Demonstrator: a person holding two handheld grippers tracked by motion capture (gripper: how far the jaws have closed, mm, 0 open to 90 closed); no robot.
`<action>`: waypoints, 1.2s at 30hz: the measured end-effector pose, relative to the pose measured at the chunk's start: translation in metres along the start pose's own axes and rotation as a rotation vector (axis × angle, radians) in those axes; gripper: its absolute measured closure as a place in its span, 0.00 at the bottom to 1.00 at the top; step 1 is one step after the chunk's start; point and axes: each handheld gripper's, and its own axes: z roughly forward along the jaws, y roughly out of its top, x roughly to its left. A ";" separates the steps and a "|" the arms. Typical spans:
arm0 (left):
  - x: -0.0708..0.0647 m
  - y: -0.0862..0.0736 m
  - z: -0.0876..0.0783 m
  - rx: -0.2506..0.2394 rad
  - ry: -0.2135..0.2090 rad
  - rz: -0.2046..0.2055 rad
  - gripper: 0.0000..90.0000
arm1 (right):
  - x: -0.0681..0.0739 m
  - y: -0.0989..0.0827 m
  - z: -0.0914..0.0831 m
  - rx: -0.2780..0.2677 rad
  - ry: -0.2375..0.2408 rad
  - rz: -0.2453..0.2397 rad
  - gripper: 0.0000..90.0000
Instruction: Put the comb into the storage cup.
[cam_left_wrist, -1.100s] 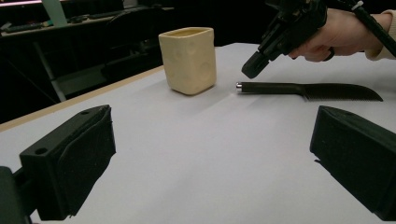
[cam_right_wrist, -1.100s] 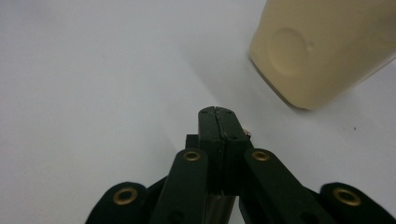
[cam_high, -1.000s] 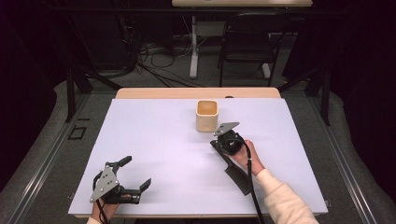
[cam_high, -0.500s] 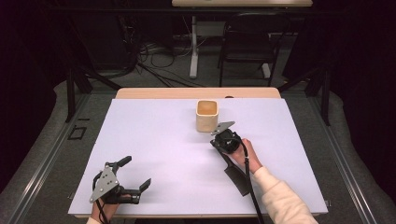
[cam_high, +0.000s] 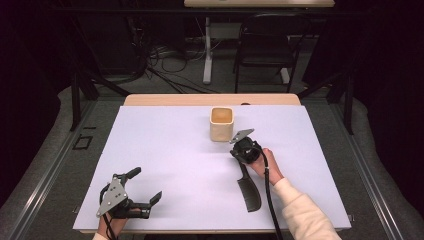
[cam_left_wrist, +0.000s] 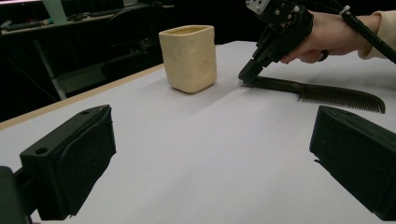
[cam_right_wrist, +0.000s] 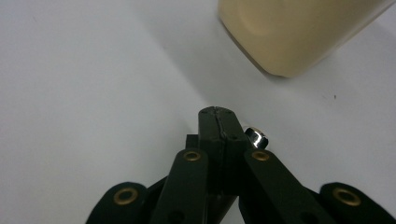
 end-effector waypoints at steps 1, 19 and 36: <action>0.000 0.000 0.000 0.002 0.000 0.001 0.00 | -0.001 0.000 0.000 0.012 -0.001 0.000 1.00; 0.000 0.000 0.000 0.003 -0.001 0.004 0.00 | -0.015 -0.012 -0.011 0.062 -0.044 0.032 1.00; -0.001 0.000 -0.001 0.001 -0.010 0.006 0.00 | -0.019 -0.028 -0.026 0.121 -0.076 0.061 1.00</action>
